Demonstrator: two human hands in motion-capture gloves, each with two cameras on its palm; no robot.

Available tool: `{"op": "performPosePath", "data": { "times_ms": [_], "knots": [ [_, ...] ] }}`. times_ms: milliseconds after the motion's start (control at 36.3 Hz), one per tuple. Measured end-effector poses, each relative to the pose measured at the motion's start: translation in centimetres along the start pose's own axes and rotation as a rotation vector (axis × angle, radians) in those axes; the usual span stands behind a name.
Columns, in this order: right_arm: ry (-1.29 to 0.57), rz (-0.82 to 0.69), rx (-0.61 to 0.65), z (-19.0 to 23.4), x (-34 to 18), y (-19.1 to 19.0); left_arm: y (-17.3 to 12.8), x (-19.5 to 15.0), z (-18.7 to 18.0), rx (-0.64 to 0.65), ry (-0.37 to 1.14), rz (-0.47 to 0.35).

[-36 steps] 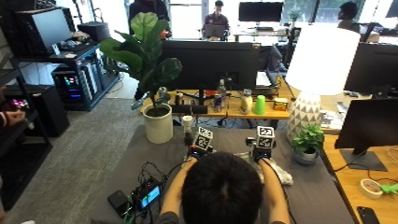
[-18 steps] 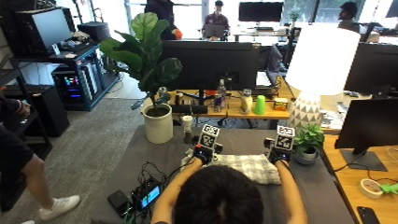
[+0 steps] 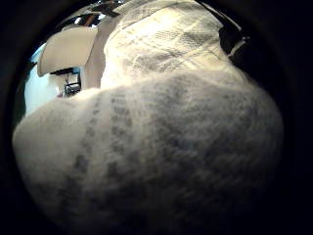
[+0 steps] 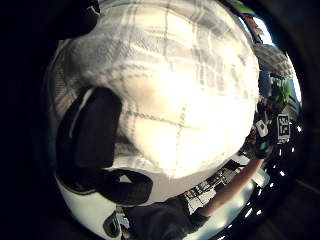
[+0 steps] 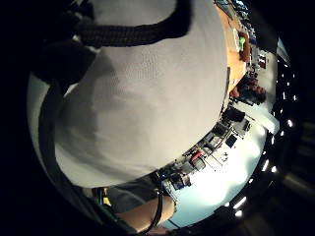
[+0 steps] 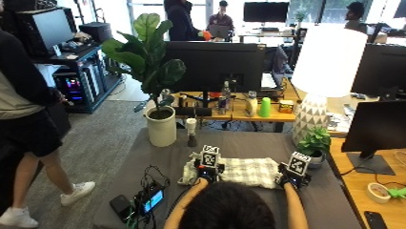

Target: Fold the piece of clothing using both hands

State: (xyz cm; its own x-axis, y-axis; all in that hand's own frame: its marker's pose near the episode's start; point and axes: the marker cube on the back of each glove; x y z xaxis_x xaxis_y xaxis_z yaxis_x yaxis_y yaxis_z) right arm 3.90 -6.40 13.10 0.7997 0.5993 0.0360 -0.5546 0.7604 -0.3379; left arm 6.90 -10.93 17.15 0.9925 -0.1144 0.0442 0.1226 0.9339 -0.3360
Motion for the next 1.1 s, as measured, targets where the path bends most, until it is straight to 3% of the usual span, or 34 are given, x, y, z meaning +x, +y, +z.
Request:
{"op": "performPosePath", "data": {
  "times_ms": [303,495,578,798,936,1018,1101],
  "knots": [
    [-0.039,0.031,0.228,0.1,-2.2,-0.8,-0.1,-0.3,0.1,-0.032,0.041,-0.001],
    [-0.169,0.049,0.172,-1.8,-3.1,-0.2,0.2,-1.0,0.2,-0.081,0.107,0.014],
    [-0.253,0.023,0.212,-3.8,-4.1,-0.4,0.2,-1.4,-0.2,-0.099,0.174,0.018],
    [-0.384,-0.261,0.387,-9.5,-12.6,0.7,0.5,-3.9,-4.1,-0.036,0.490,0.033],
    [-0.359,-0.398,0.435,-8.8,-22.0,-2.4,1.3,-8.0,-8.0,0.154,0.626,-0.064],
    [-0.301,-0.441,0.402,-7.3,-26.6,1.5,2.7,-10.8,-10.1,0.245,0.692,-0.137],
    [-0.194,-0.447,0.295,-4.3,-29.8,10.9,4.2,-14.4,-12.0,0.385,0.726,-0.207]
  ]
}}
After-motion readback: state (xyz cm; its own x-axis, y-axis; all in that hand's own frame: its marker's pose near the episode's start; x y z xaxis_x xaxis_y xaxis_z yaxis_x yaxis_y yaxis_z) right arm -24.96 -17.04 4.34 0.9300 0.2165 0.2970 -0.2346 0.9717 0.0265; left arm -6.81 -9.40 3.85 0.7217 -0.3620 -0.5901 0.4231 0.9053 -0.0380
